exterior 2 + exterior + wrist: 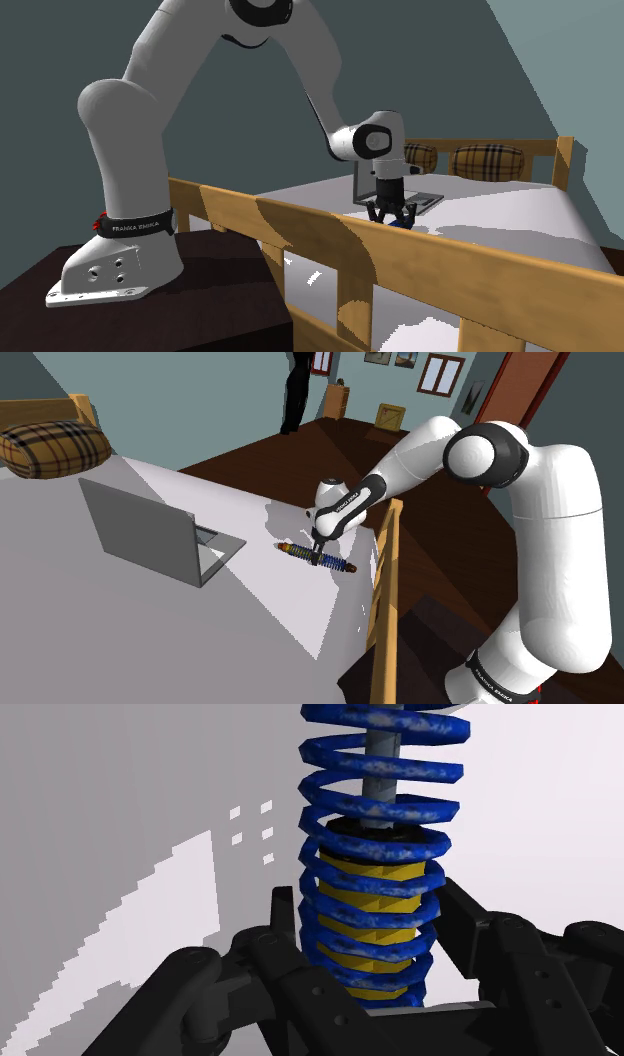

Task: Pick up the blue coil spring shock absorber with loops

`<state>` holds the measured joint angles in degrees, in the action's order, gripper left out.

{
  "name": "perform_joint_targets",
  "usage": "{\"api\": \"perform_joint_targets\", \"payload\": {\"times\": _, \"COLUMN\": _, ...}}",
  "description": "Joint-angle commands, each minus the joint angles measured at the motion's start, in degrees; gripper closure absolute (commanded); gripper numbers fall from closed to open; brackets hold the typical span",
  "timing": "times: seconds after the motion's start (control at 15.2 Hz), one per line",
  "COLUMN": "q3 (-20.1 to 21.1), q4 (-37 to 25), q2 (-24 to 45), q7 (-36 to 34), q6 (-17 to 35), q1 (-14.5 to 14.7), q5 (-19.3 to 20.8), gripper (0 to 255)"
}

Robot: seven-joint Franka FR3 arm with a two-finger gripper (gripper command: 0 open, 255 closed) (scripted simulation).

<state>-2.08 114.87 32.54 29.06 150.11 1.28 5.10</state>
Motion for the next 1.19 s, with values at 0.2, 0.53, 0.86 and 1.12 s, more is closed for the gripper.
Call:
{"api": "perform_joint_targets", "payload": {"times": 0.2, "q3": 0.1, "q4": 0.3, "q2": -1.9, "q7": 0.1, "q6": -1.6, "q1": 0.0, "q5": -0.1, "gripper": 255}}
{"api": "perform_joint_targets", "payload": {"times": 0.53, "q3": 0.1, "q4": 0.6, "q2": -5.0, "q7": 0.3, "q6": -4.4, "q1": 0.0, "q5": -0.2, "gripper": 255}}
{"api": "perform_joint_targets", "payload": {"times": 0.86, "q3": 0.2, "q4": 0.6, "q2": -8.0, "q7": 0.6, "q6": -7.3, "q1": 0.0, "q5": -0.3, "gripper": 255}}
{"api": "perform_joint_targets", "payload": {"times": 1.12, "q3": 0.2, "q4": 0.5, "q2": -9.2, "q7": 0.7, "q6": -8.6, "q1": 0.0, "q5": -0.4, "gripper": 255}}
